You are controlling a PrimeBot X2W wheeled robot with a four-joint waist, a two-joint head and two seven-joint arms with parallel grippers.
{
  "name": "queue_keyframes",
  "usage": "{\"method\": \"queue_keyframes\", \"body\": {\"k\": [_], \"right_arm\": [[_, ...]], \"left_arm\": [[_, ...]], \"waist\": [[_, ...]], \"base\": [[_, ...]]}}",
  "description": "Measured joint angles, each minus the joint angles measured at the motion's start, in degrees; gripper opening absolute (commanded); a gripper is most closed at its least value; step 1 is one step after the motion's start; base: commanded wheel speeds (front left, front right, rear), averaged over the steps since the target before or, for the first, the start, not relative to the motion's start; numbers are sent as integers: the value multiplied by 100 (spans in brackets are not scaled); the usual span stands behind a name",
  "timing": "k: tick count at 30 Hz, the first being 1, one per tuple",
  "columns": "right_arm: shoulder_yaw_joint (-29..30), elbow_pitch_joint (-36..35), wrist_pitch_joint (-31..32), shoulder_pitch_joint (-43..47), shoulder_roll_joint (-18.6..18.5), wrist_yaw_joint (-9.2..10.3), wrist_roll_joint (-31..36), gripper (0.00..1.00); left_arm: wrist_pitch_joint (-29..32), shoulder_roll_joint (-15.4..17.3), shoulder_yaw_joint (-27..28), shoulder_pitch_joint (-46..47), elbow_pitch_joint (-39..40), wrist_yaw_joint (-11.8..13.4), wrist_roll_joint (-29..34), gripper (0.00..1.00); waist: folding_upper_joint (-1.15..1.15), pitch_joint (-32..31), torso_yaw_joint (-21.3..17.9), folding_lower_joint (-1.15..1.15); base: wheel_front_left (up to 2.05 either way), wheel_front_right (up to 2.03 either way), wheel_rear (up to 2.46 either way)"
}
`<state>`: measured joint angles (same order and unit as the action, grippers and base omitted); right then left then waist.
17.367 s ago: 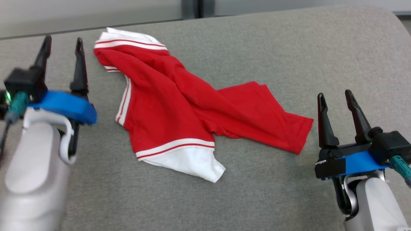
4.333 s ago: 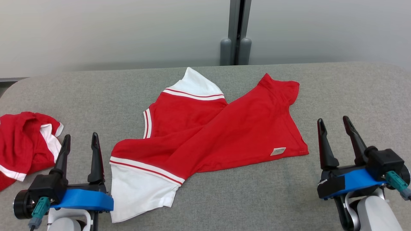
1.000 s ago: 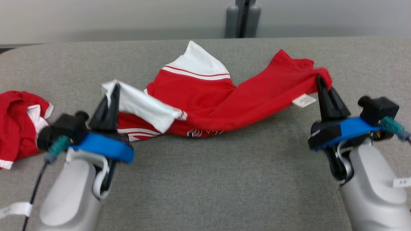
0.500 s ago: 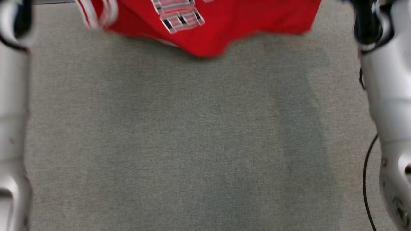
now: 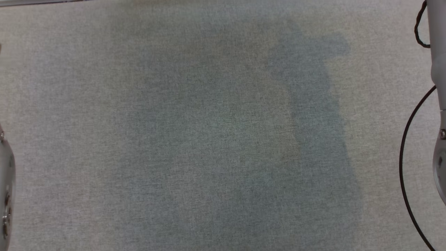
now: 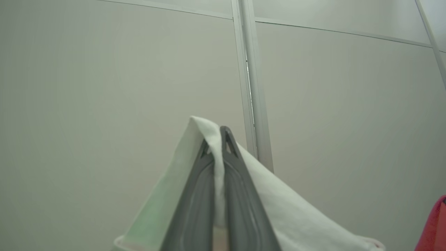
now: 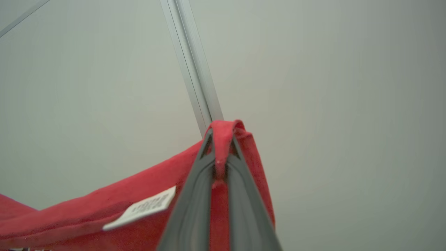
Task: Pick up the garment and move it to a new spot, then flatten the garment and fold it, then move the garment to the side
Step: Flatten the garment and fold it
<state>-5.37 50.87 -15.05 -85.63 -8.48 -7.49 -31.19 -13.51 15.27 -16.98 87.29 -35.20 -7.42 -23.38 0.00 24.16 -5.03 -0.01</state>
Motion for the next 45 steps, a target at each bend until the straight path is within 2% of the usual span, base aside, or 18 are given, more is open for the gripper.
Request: {"method": "queue_keyframes", "body": {"k": [7,13,17,23,30,37,45], "right_arm": [[-162,-73,0,336,31,0,-70,0],[-260,-770,0,1348,-9,0,-160,0],[-312,-1332,0,2349,-31,0,-247,0],[-321,-2053,0,3921,-77,0,-382,0],[-344,-2402,1,5438,-120,0,-530,0],[-224,-2509,1,6655,-154,0,-694,0],[-167,-2618,108,7575,-176,0,-659,0]], "left_arm": [[-87,33,-129,-336,-114,-1,-199,0],[-145,15,-79,-1571,293,4,-293,0],[-148,4,174,-2674,1011,141,-309,0],[-149,-69,494,-4642,1979,364,-274,0],[-148,-213,679,-6539,2618,490,-276,0],[-148,-409,705,-7705,2832,510,-293,0],[-147,-514,505,-8617,2792,537,-244,0]], "waist": [[0,287,17,0],[0,325,135,1],[0,240,162,1],[0,-42,187,0],[0,-416,259,0],[0,-852,431,-1],[0,-1356,529,-1]], "base": [[0,0,0],[0,0,0],[0,0,0],[0,0,0],[0,0,0],[0,0,0],[0,0,0]]}}
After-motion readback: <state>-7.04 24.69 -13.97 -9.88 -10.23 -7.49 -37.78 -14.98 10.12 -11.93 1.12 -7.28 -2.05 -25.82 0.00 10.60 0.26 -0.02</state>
